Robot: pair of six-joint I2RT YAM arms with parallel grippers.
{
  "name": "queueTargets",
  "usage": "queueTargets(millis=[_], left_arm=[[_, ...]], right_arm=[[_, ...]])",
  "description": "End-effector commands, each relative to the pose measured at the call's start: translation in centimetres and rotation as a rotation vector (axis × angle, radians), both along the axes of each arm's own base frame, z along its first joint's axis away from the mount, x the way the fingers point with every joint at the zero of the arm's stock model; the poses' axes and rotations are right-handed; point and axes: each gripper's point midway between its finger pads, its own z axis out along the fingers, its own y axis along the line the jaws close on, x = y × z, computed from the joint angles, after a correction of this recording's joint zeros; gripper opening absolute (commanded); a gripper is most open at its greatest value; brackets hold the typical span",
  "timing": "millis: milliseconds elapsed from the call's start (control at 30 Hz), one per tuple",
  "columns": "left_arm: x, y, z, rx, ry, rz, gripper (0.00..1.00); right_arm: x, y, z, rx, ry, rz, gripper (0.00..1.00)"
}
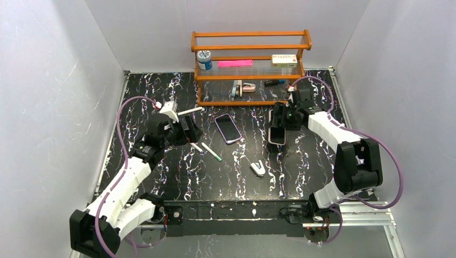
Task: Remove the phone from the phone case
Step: Pick up the phone at the center of the board.
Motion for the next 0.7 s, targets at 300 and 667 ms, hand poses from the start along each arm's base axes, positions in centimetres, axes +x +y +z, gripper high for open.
queueTargets(millis=[300,667], left_arm=[[2.7,-6.4,3.8,-0.292,0.046,-0.102,0.98],[3.0,-9.4,4.9,-0.395,0.070,-0.139,0.94]], right_arm=[[-2.0,13.3,10.7,0.091,-0.429,0.521,0.01],[-4.5,18.2,13.6,0.121,-0.554,0.703,0.01]])
